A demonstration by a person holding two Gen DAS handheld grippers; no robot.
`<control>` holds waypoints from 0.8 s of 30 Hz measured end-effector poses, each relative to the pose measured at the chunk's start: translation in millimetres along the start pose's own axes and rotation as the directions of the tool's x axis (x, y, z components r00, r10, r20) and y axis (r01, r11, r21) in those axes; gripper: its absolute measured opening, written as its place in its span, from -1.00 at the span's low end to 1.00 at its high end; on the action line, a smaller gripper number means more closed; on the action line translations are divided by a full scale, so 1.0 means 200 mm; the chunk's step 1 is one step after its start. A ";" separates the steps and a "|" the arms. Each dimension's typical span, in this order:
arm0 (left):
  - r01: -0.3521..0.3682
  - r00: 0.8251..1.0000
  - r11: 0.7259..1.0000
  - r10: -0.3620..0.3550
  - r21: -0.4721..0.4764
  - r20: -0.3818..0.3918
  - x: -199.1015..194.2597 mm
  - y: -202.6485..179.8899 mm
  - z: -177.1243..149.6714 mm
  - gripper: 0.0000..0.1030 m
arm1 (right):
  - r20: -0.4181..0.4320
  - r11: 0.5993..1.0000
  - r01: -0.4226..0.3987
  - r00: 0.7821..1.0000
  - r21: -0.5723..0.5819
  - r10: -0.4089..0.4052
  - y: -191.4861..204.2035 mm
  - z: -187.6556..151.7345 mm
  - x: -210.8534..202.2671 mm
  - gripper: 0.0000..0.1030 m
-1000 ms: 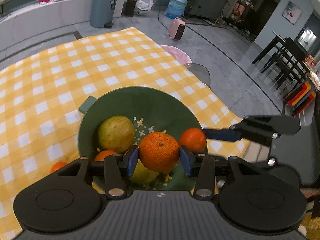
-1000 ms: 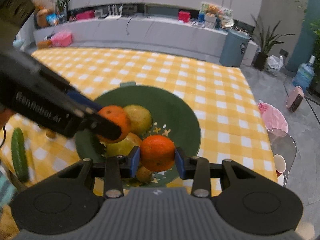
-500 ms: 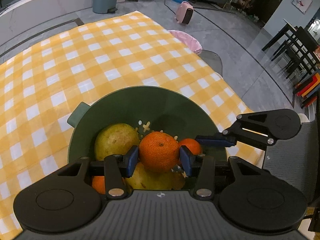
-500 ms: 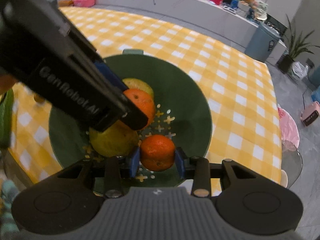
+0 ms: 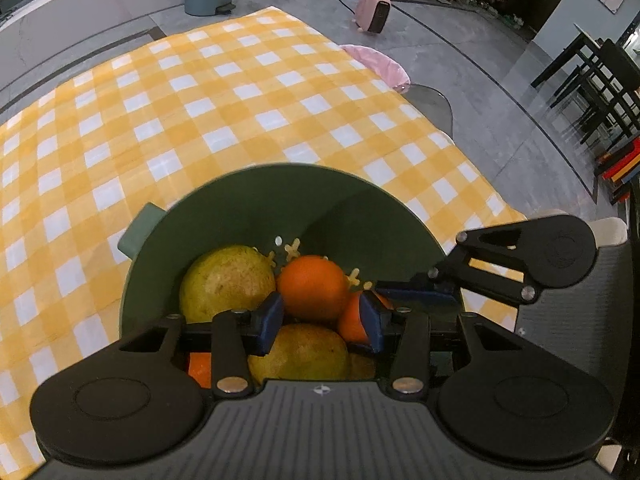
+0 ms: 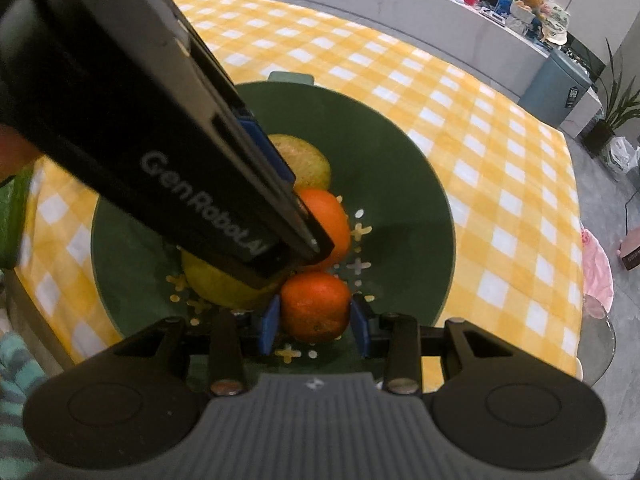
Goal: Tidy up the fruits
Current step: 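Open both tools in the colander and withdraw them toward the loose fruit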
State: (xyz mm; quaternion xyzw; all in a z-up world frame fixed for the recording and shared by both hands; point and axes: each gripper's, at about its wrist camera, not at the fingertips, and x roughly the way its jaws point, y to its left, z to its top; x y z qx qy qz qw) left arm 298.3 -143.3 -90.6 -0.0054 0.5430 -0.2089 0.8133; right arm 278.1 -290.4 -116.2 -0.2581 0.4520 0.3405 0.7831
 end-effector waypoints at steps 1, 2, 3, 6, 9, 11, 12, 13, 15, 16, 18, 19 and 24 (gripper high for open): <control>-0.002 1.000 1.000 0.002 0.000 0.002 0.00 0.00 -0.01 0.00 | -0.002 1.000 -0.005 1.000 0.008 0.005 0.00 0.00 0.00 -0.36; -0.005 1.000 1.000 0.005 -0.003 0.001 0.00 0.01 -0.01 0.00 | -0.001 1.000 -0.014 1.000 0.017 0.014 -0.01 0.00 0.00 -0.37; -0.005 1.000 1.000 0.005 -0.006 0.000 0.01 0.01 -0.02 0.00 | 0.002 0.999 -0.022 1.000 0.026 0.022 -0.02 0.00 -0.01 -0.37; 0.006 1.000 1.000 -0.006 -0.014 0.012 -0.01 0.03 -0.04 0.00 | 0.008 0.999 -0.022 1.000 0.038 0.022 -0.02 -0.01 -0.03 -0.37; 0.016 0.999 1.000 -0.016 -0.007 0.035 -0.07 0.02 -0.05 0.01 | 0.012 0.999 -0.018 1.000 0.050 0.017 -0.03 0.00 -0.05 -0.35; 0.007 0.999 1.000 -0.007 0.008 0.054 -0.12 0.00 -0.06 0.02 | 0.022 0.997 -0.020 1.000 0.069 0.018 -0.02 -0.01 -0.07 -0.28; -0.004 0.998 1.000 0.003 0.017 0.063 -0.15 -0.01 -0.07 0.02 | 0.026 0.996 -0.020 0.999 0.083 0.018 -0.01 -0.01 -0.09 -0.25; -0.017 0.997 0.999 0.015 0.027 0.075 -0.18 -0.02 -0.07 0.02 | 0.031 0.995 -0.018 0.999 0.094 0.015 0.00 -0.02 -0.10 -0.23; -0.040 0.994 0.998 0.035 0.053 0.099 -0.24 -0.04 -0.09 0.02 | 0.044 0.995 -0.008 0.999 0.102 0.004 0.03 -0.02 -0.12 -0.17; -0.051 0.993 0.997 0.044 0.065 0.110 -0.28 -0.05 -0.10 0.02 | 0.052 0.995 -0.001 0.999 0.103 -0.004 0.05 -0.03 -0.14 -0.14; -0.073 0.989 0.994 0.062 0.083 0.131 -0.35 -0.07 -0.13 0.03 | 0.065 0.994 0.015 0.998 0.108 -0.022 0.06 -0.01 -0.18 -0.14; -0.083 0.987 0.993 0.070 0.089 0.141 -0.38 -0.07 -0.14 0.04 | 0.075 0.993 0.023 0.997 0.114 -0.032 0.08 -0.01 -0.20 -0.14; -0.144 0.974 0.984 0.123 0.106 0.190 -0.54 -0.09 -0.26 0.05 | 0.156 0.982 0.031 0.986 0.188 -0.061 0.16 -0.03 -0.33 -0.12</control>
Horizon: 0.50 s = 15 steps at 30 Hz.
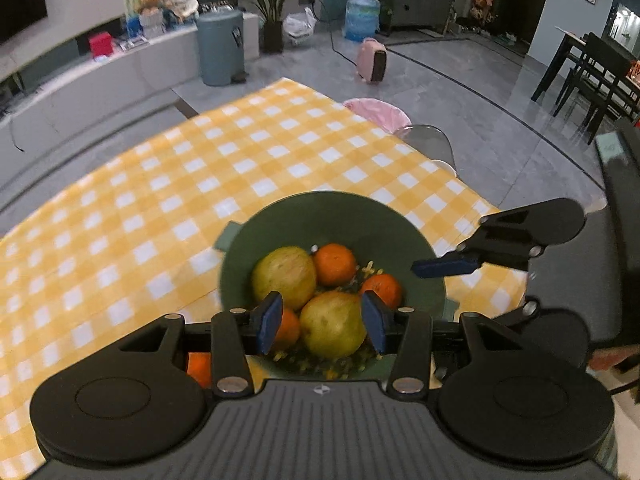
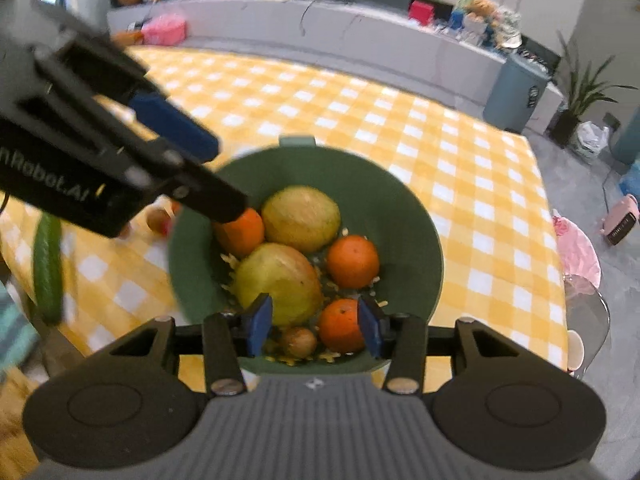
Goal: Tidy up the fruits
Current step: 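Open both tools in the colander and withdraw them toward the loose fruit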
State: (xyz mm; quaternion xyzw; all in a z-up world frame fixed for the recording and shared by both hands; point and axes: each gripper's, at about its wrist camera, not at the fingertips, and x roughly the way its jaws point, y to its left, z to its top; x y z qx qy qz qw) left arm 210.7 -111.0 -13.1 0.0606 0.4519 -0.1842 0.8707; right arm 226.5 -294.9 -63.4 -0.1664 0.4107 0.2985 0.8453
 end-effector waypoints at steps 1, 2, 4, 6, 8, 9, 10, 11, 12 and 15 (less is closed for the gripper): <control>-0.010 1.000 1.000 0.010 0.002 0.009 -0.03 0.00 -0.02 0.05 | 0.017 1.000 0.003 1.000 0.021 -0.003 0.01 0.00 -0.02 -0.12; -0.019 1.000 1.000 0.019 0.001 0.018 -0.07 0.01 -0.05 0.05 | 0.034 0.999 0.004 0.999 0.046 -0.005 0.03 -0.01 -0.05 -0.10; -0.037 0.999 0.999 0.038 -0.008 0.030 -0.12 0.02 -0.09 0.07 | 0.064 0.995 -0.001 0.998 0.098 -0.005 0.07 -0.01 -0.08 -0.09; -0.058 0.998 0.998 0.058 -0.017 0.039 -0.17 0.04 -0.14 0.08 | 0.096 0.988 0.001 0.995 0.154 -0.016 0.11 -0.03 -0.10 -0.08; -0.078 0.996 0.997 0.079 -0.023 0.040 -0.21 0.05 -0.19 0.08 | 0.119 0.982 0.004 0.992 0.189 -0.027 0.16 -0.05 -0.12 -0.07; -0.086 0.995 0.996 0.087 -0.026 0.039 -0.23 0.06 -0.21 0.08 | 0.128 0.978 0.003 0.991 0.209 -0.030 0.19 -0.05 -0.12 -0.07; -0.091 0.995 0.995 0.092 -0.028 0.037 -0.24 0.08 -0.23 0.08 | 0.133 0.975 0.000 0.991 0.224 -0.030 0.21 -0.06 -0.12 -0.07; -0.096 0.995 0.995 0.097 -0.032 0.036 -0.26 0.09 -0.25 0.08 | 0.138 0.970 -0.005 0.990 0.241 -0.029 0.24 -0.07 -0.12 -0.07; -0.098 0.994 0.995 0.099 -0.038 0.036 -0.28 0.10 -0.28 0.08 | 0.143 0.966 -0.011 0.989 0.257 -0.027 0.26 -0.07 -0.12 -0.07; -0.092 0.995 0.993 0.095 -0.075 0.034 -0.34 0.15 -0.35 0.12 | 0.149 0.952 -0.025 0.989 0.306 -0.022 0.35 -0.10 -0.13 -0.05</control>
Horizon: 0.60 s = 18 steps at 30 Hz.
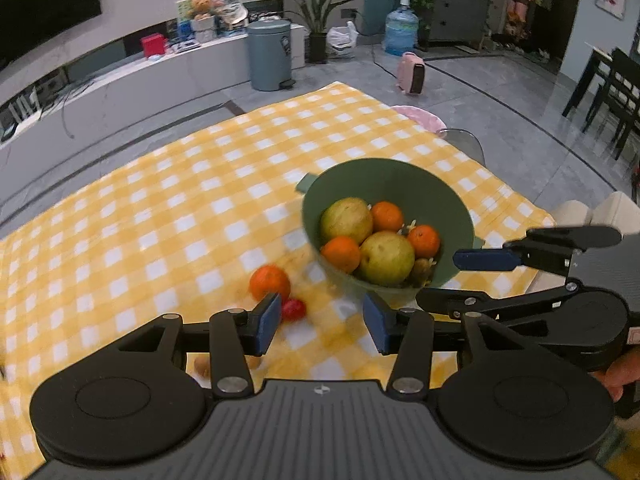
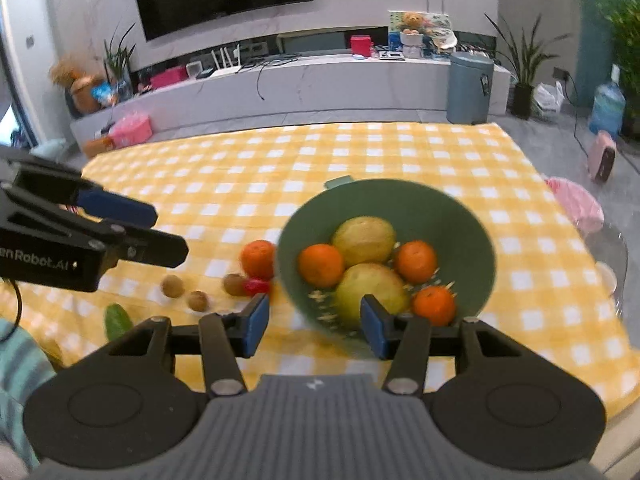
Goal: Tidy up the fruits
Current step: 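Open both tools in the colander and withdraw them toward the loose fruit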
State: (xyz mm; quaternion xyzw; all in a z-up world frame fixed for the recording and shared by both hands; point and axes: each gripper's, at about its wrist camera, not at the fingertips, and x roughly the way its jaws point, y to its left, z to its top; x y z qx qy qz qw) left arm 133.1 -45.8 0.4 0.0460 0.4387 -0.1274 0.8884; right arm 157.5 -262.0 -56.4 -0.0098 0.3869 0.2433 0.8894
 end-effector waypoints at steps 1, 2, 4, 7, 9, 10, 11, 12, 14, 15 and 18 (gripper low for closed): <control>0.005 1.000 1.000 -0.005 -0.011 -0.001 -0.02 0.02 -0.02 0.16 | -0.001 1.000 0.003 1.000 0.014 -0.003 0.02 -0.01 0.00 -0.05; 0.009 1.000 1.000 -0.009 -0.020 -0.002 -0.03 0.03 -0.04 0.17 | -0.005 1.000 0.006 1.000 0.027 -0.005 0.04 -0.03 0.01 -0.05; 0.015 1.000 0.999 -0.015 -0.042 -0.008 -0.05 0.07 -0.09 0.17 | -0.020 0.999 0.008 1.000 0.044 -0.007 0.07 -0.06 0.01 -0.05; 0.017 1.000 0.997 -0.017 -0.075 -0.002 -0.07 0.13 -0.16 0.17 | -0.042 0.999 0.020 0.999 0.051 -0.018 0.12 -0.11 0.03 -0.05; 0.025 1.000 0.994 -0.024 -0.104 0.011 -0.08 0.18 -0.21 0.17 | -0.052 0.998 0.030 0.998 0.055 -0.027 0.15 -0.13 0.04 -0.05; 0.036 0.999 0.992 -0.034 -0.120 0.018 -0.09 0.21 -0.22 0.17 | -0.053 0.998 0.035 0.998 0.060 -0.032 0.17 -0.15 0.04 -0.05; 0.047 0.999 0.990 -0.044 -0.130 0.028 -0.10 0.23 -0.24 0.17 | -0.051 0.997 0.040 0.998 0.063 -0.037 0.18 -0.16 0.04 -0.05; 0.056 0.998 0.989 -0.051 -0.136 0.040 -0.11 0.25 -0.25 0.17 | -0.047 0.997 0.048 0.998 0.066 -0.045 0.20 -0.18 0.05 -0.05; 0.069 0.996 0.988 -0.061 -0.139 0.058 -0.12 0.27 -0.28 0.17 | -0.029 0.995 0.062 0.998 0.073 -0.060 0.21 -0.19 0.04 -0.05; 0.073 0.996 0.988 -0.064 -0.139 0.064 -0.12 0.28 -0.28 0.17 | -0.019 0.995 0.067 0.998 0.079 -0.066 0.23 -0.21 0.04 -0.05; 0.086 0.994 0.986 -0.075 -0.142 0.080 -0.11 0.31 -0.31 0.17 | 0.014 0.992 0.071 0.997 0.099 -0.073 0.25 -0.23 0.05 -0.05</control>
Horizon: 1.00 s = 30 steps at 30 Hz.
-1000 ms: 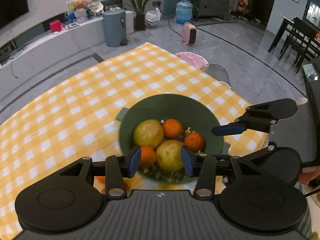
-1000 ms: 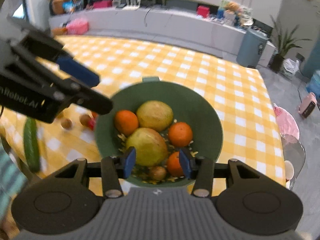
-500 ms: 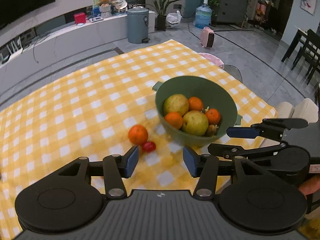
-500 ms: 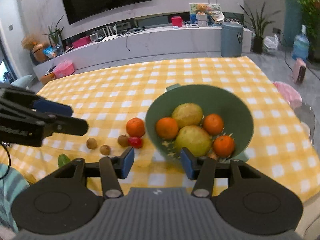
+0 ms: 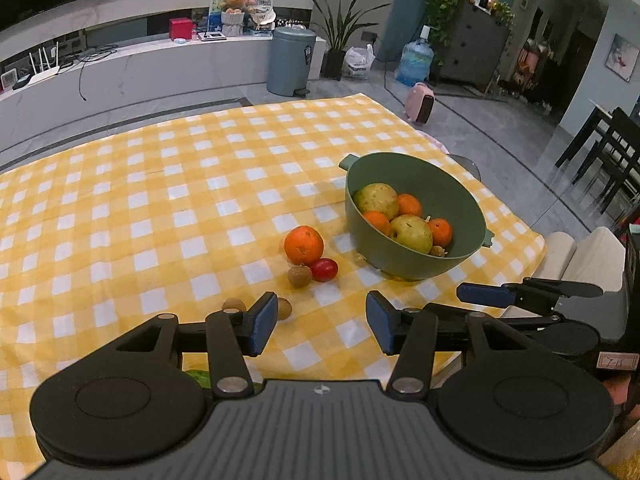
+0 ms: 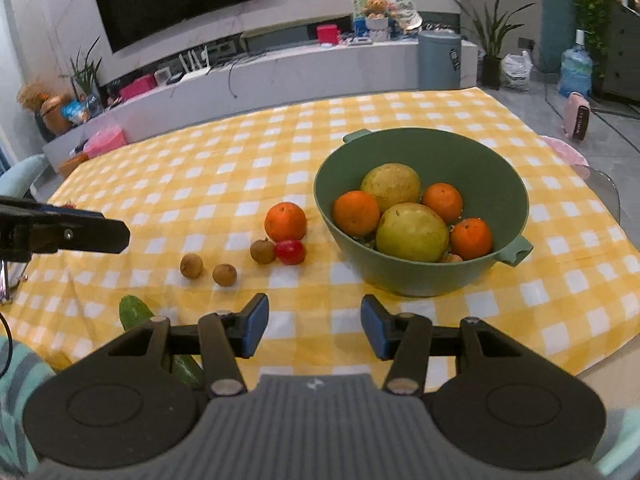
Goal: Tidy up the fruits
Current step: 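Open both tools in the colander and withdraw them toward the loose fruit, then grasp a brown kiwi with the left tool while the right tool grasps another kiwi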
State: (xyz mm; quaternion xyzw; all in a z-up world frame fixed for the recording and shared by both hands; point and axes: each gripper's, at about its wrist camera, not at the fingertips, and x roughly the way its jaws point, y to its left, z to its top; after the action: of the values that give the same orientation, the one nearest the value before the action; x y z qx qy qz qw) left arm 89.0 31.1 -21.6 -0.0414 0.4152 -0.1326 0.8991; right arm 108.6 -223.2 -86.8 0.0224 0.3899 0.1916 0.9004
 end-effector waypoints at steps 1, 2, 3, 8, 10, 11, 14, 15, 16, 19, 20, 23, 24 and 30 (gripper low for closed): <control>0.002 1.000 1.000 -0.002 -0.003 0.001 0.01 0.01 -0.01 0.17 | 0.008 1.000 0.001 1.000 -0.002 -0.001 0.01 -0.01 0.00 -0.06; 0.000 1.000 1.000 0.000 -0.005 0.004 0.01 0.02 -0.02 0.17 | 0.013 1.000 0.005 1.000 -0.007 -0.005 0.03 -0.02 0.01 -0.06; -0.004 1.000 1.000 0.004 0.000 0.010 0.02 0.02 -0.03 0.17 | 0.019 1.000 0.008 1.000 -0.013 -0.007 0.03 -0.03 0.02 -0.06; 0.010 1.000 1.000 -0.010 0.025 0.020 0.09 0.04 -0.05 0.13 | 0.032 0.999 0.006 0.999 -0.033 -0.005 0.07 -0.03 0.05 -0.27; -0.002 1.000 0.999 0.002 0.050 0.012 0.12 0.03 -0.05 0.12 | 0.028 0.999 0.000 1.000 -0.034 0.001 0.08 -0.03 0.08 -0.33; -0.015 1.000 0.998 0.014 0.062 0.004 0.14 0.02 -0.05 0.12 | 0.023 0.999 -0.004 1.000 -0.035 0.005 0.08 -0.03 0.09 -0.39; -0.039 0.999 0.997 0.041 0.072 -0.035 0.20 0.04 -0.06 0.12 | 0.017 0.999 -0.024 1.000 -0.044 0.024 0.09 -0.03 0.13 -0.40; -0.052 0.997 0.997 0.055 0.064 -0.048 0.22 0.06 -0.06 0.11 | 0.014 0.998 -0.030 0.999 -0.049 0.031 0.09 -0.02 0.15 -0.40; -0.066 0.996 0.996 0.069 0.052 -0.061 0.24 0.08 -0.06 0.07 | 0.011 0.998 -0.034 0.999 -0.056 0.034 0.10 -0.02 0.16 -0.40; -0.094 0.992 0.995 0.095 0.013 -0.087 0.28 0.16 -0.07 -0.04 | 0.001 0.996 -0.055 0.998 -0.071 0.055 0.12 -0.01 0.22 -0.46; -0.101 0.991 0.995 0.101 0.003 -0.091 0.29 0.18 -0.07 -0.04 | -0.003 0.995 -0.065 0.998 -0.078 0.065 0.14 0.00 0.24 -0.50; -0.118 0.988 0.993 0.115 -0.023 -0.100 0.32 0.23 -0.07 -0.07 | -0.014 0.990 -0.087 0.996 -0.108 0.086 0.18 0.01 0.30 -0.56; -0.119 0.988 0.993 0.115 -0.029 -0.102 0.34 0.24 -0.07 -0.09 | -0.017 0.988 -0.097 0.995 -0.120 0.096 0.19 0.01 0.33 -0.56; -0.110 0.988 0.993 0.103 -0.052 -0.118 0.41 0.30 -0.08 -0.22 | -0.047 0.978 -0.139 0.990 -0.158 0.134 0.26 0.03 0.45 -0.58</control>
State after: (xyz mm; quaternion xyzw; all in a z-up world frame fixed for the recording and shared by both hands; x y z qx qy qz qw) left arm 140.7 67.3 -104.0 -0.0377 0.4717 -0.0743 0.8778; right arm 151.4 -140.8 -135.7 -0.0270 0.3867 0.2842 0.8769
